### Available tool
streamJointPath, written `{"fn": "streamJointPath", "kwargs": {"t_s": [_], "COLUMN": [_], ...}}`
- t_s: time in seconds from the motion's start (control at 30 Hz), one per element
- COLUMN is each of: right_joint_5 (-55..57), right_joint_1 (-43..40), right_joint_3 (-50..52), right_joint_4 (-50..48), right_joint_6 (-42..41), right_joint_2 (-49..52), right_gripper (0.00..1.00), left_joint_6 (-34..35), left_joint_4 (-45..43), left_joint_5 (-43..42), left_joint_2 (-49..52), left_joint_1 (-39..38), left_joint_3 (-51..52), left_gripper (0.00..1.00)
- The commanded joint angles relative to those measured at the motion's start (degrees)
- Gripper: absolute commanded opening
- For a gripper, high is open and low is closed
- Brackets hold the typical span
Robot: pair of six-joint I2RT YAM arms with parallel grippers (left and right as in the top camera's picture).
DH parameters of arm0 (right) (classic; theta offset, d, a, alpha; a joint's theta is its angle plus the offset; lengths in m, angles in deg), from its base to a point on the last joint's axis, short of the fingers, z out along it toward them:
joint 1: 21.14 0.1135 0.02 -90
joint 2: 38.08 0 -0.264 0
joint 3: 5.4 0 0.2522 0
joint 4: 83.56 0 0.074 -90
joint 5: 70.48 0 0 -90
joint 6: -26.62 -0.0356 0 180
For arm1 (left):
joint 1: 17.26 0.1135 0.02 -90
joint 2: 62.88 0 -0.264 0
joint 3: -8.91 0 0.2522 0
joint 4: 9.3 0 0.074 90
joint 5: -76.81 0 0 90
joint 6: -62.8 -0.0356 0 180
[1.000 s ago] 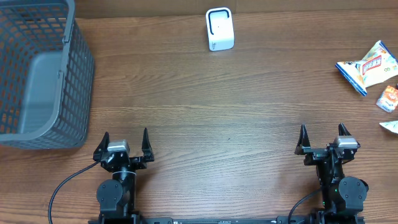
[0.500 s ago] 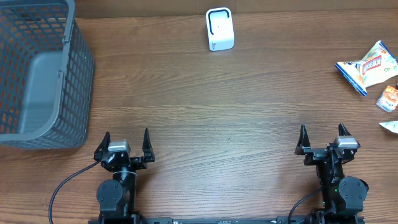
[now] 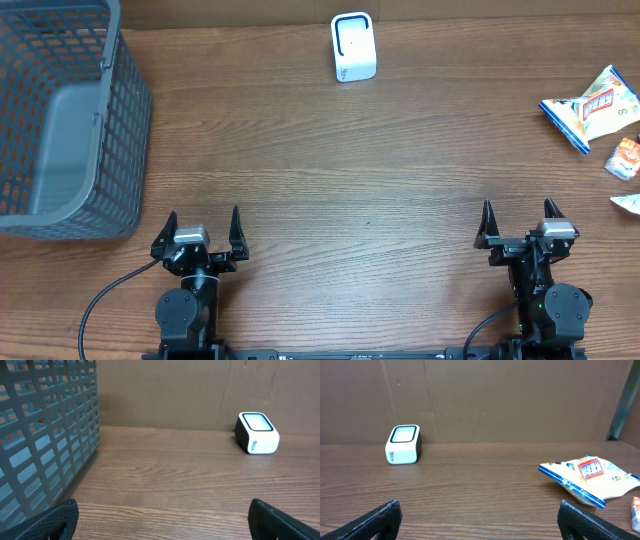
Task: Scan the item barcode
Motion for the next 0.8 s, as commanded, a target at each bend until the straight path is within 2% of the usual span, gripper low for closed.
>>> {"fn": "streamJointPath", "kwargs": {"t_s": [0.0, 0.77], "right_joint_5": [0.3, -0.1], "right_joint_1": [-0.3, 2.1], "right_joint_3": [0.6, 0.6], "right_joint_4": [-0.4, -0.3], "right_joint_6": [0.1, -0.2], "right_joint_2": [-0.7, -0.7], "right_gripper": [1.0, 1.0], "left_joint_6": [-1.2, -1.2], "left_joint_4": [-0.1, -0.1], "left_joint_5": [-0.5, -0.5], "left_joint_2": [-0.6, -0.6], "left_joint_1": [0.3, 0.3], "left_joint_3": [0.2, 0.2], "left_gripper": [1.0, 1.0]}}
